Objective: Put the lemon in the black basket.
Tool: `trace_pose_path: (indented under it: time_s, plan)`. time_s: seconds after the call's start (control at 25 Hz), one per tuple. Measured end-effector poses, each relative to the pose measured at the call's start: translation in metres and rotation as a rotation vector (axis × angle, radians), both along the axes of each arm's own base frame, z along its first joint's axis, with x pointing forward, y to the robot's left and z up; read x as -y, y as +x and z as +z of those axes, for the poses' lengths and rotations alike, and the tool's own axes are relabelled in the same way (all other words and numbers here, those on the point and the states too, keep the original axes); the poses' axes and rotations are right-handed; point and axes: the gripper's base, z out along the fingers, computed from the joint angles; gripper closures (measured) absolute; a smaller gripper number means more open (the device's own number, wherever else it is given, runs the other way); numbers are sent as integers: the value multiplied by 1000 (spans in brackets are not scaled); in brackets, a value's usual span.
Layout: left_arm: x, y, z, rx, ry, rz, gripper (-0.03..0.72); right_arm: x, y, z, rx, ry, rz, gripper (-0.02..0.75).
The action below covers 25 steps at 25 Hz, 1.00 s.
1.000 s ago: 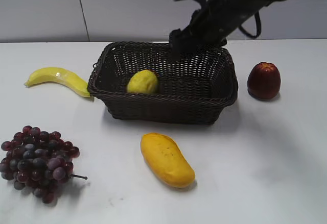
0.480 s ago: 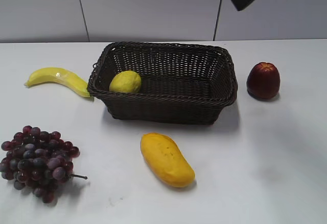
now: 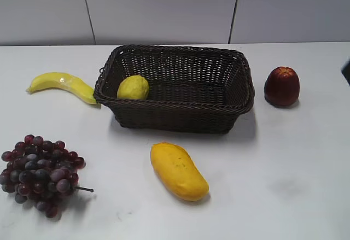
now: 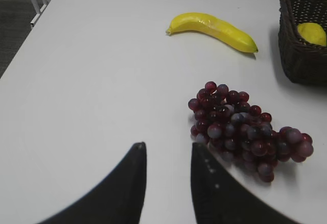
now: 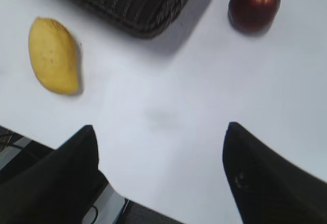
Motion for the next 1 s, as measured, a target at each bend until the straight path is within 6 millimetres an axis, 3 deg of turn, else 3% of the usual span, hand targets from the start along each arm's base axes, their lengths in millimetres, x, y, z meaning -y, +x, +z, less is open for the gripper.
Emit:
trace_pose_path:
  time_s: [0.24, 0.4, 0.6, 1.0]
  plan:
    - [0, 0, 0, 0, 0, 0, 453, 38, -81, -41, 149, 71, -9, 141]
    - [0, 0, 0, 0, 0, 0, 453, 55, -118, -64, 243, 113, -11, 141]
    - [0, 0, 0, 0, 0, 0, 453, 65, -139, -88, 304, 139, -14, 141]
    - [0, 0, 0, 0, 0, 0, 453, 67, -141, -88, 333, 145, -17, 143]
